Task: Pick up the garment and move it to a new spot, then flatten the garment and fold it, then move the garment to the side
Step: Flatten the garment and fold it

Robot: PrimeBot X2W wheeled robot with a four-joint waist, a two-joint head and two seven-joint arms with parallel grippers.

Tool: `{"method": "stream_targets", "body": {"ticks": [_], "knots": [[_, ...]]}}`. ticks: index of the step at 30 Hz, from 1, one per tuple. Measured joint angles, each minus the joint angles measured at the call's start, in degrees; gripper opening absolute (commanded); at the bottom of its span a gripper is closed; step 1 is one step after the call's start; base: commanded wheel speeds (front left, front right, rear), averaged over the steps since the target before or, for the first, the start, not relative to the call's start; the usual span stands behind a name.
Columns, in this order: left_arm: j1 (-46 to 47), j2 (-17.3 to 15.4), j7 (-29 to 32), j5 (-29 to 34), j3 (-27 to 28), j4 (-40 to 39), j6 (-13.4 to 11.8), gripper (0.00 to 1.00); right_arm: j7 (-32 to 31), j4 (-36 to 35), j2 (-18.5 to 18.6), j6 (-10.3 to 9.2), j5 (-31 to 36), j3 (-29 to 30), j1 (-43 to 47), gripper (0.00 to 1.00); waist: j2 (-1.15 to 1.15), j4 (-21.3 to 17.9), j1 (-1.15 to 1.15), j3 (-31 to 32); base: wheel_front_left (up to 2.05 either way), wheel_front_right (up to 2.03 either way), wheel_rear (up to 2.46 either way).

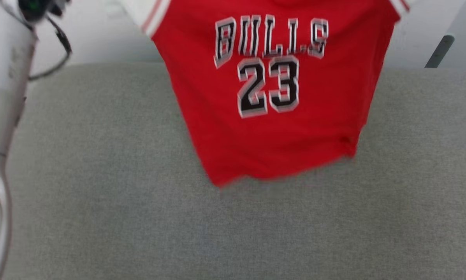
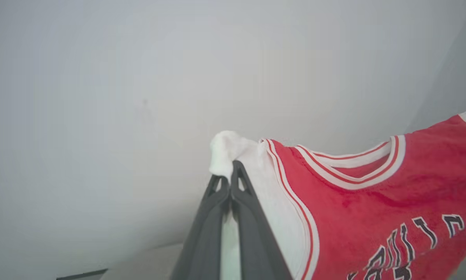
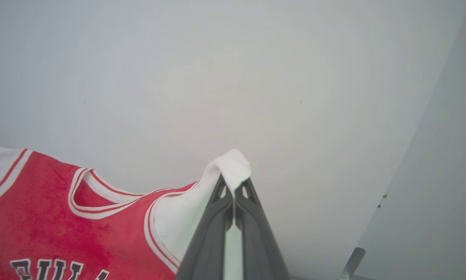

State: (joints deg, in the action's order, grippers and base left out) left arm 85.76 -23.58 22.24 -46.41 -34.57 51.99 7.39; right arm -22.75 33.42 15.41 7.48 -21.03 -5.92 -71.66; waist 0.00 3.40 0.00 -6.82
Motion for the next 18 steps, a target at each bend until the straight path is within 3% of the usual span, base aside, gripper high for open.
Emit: {"method": "stream_targets", "body": {"ticks": [4, 10, 18], "knots": [[4.6, -0.2, -3.7, 1.2, 0.7, 1.4, -0.7, 0.00, 6.5, 4.0, -0.4, 0.00, 0.6, -2.2, -5.8, 0.00, 0.00, -0.5, 0.00, 0.8, 0.00, 0.00, 0.00], [8.3, 0.7, -6.6, 2.2, 0.8, 4.1, -2.4, 0.00, 11.3, 11.5, -1.0, 0.00, 0.9, -5.5, -11.2, 0.00, 0.00, -1.0, 0.00, 1.3, 0.00, 0.00, 0.00], [13.4, 1.0, -10.8, 3.4, 1.2, 5.9, -3.1, 0.00, 18.7, 16.3, -1.1, 0.00, 2.3, -8.3, -17.9, 0.00, 0.00, -1.4, 0.00, -1.3, 0.00, 0.00, 0.00]]}}
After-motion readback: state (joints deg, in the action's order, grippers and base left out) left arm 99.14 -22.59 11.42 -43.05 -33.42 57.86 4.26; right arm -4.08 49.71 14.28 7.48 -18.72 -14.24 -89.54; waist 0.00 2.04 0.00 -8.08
